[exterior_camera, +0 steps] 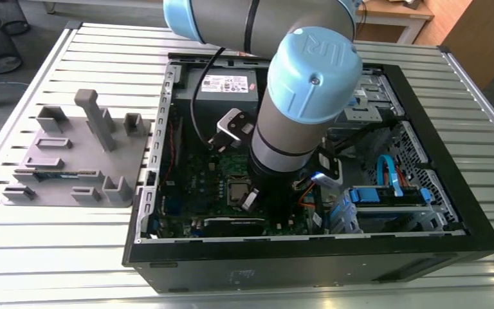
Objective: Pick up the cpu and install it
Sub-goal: 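Install the first cpu locking lever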
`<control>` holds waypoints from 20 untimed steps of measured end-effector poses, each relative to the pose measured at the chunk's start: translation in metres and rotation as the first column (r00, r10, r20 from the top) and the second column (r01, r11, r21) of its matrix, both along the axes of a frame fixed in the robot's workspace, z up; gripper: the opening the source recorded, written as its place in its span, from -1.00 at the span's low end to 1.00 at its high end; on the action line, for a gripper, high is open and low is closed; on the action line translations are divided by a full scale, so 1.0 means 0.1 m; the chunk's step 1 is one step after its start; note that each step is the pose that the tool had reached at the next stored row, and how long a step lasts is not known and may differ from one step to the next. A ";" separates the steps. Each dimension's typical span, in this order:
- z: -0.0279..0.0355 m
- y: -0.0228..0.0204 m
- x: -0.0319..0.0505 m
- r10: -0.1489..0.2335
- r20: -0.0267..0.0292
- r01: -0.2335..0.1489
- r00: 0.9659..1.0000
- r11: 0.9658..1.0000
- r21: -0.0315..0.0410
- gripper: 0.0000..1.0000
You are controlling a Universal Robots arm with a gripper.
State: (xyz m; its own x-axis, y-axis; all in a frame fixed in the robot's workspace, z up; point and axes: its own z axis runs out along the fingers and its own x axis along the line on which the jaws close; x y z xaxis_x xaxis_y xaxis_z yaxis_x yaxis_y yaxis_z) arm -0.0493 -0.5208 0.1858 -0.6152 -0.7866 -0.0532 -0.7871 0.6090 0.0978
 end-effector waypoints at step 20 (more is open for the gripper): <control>0.398 0.001 -0.006 0.000 0.000 0.000 1.000 1.000 0.002 -0.79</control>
